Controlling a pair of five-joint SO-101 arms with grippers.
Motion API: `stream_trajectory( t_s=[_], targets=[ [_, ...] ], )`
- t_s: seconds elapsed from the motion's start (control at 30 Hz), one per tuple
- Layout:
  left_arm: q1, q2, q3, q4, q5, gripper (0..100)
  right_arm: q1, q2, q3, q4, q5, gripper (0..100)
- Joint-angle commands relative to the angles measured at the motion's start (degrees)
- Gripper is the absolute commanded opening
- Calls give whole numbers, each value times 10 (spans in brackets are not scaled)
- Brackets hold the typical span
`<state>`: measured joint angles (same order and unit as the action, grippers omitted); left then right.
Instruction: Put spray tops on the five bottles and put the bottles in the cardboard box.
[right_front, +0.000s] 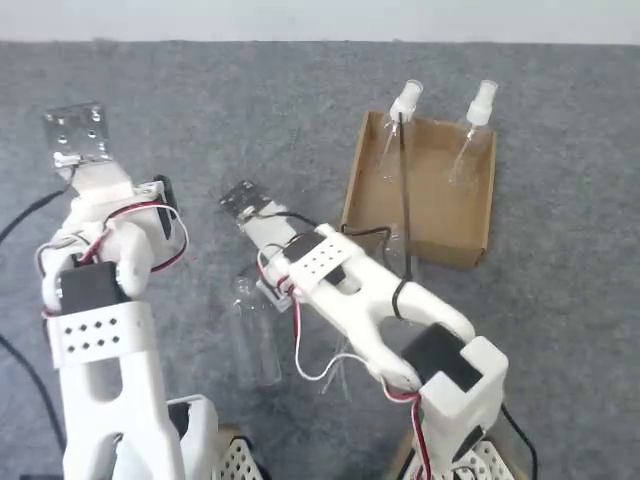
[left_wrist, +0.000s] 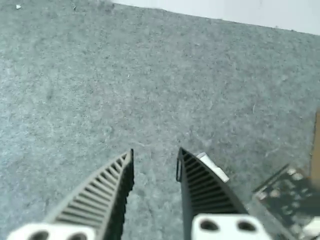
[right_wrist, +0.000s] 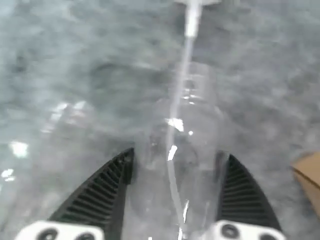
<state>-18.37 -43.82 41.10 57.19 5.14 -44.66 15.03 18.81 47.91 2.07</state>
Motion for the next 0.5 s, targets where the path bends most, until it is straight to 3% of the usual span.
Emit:
stream_trajectory(
  t_s=[0.0, 0.27, 0.47],
  targets=[
    [-1, 25, -43, -13, -3, 131, 31, -11, -35, 0, -4, 33],
    [28, 231, -142, 1, 3, 131, 30, -11, -40, 0, -8, 6],
    [57, 377, -217, 1, 97, 201, 31, -10, -40, 0, -9, 6]
  ],
)
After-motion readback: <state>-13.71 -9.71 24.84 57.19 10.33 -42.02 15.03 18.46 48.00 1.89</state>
